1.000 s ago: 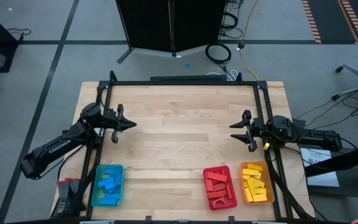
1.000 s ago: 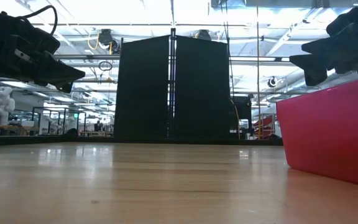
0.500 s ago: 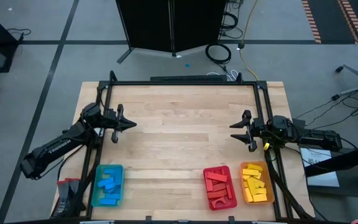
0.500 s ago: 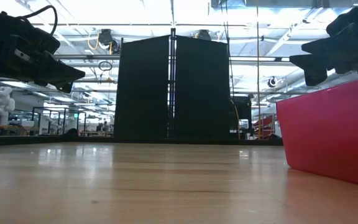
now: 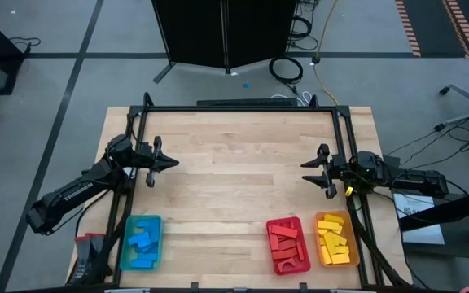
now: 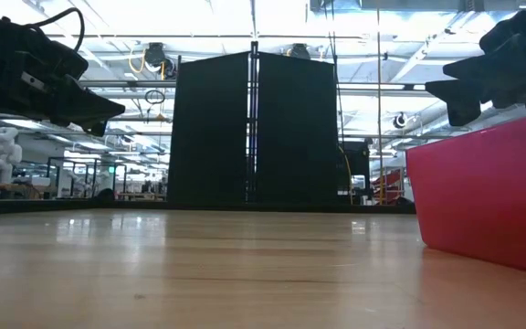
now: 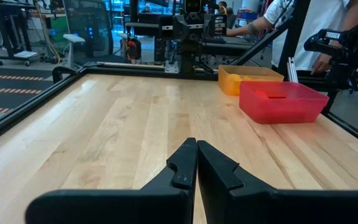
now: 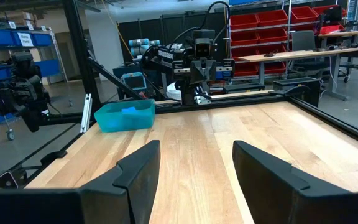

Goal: Sort blocks
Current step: Return to Home Position

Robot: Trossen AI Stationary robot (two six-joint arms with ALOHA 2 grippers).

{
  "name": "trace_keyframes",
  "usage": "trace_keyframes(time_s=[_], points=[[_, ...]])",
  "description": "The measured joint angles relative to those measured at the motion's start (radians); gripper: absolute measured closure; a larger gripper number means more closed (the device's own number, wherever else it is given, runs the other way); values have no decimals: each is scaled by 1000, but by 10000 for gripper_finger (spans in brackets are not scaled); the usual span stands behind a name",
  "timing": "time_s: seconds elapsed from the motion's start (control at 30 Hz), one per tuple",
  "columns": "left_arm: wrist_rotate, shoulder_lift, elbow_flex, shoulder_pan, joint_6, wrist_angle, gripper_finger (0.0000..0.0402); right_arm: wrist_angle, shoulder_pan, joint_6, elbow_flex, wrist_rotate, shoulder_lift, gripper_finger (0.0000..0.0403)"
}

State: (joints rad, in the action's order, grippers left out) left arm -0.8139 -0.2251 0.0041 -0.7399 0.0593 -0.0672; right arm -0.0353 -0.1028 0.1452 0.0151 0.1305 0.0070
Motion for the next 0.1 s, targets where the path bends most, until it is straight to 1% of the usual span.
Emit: trace_keyframes(time_s=[0.1], points=[[0,0,0,0,0,0,384,0,0,0,0,0,0,204]])
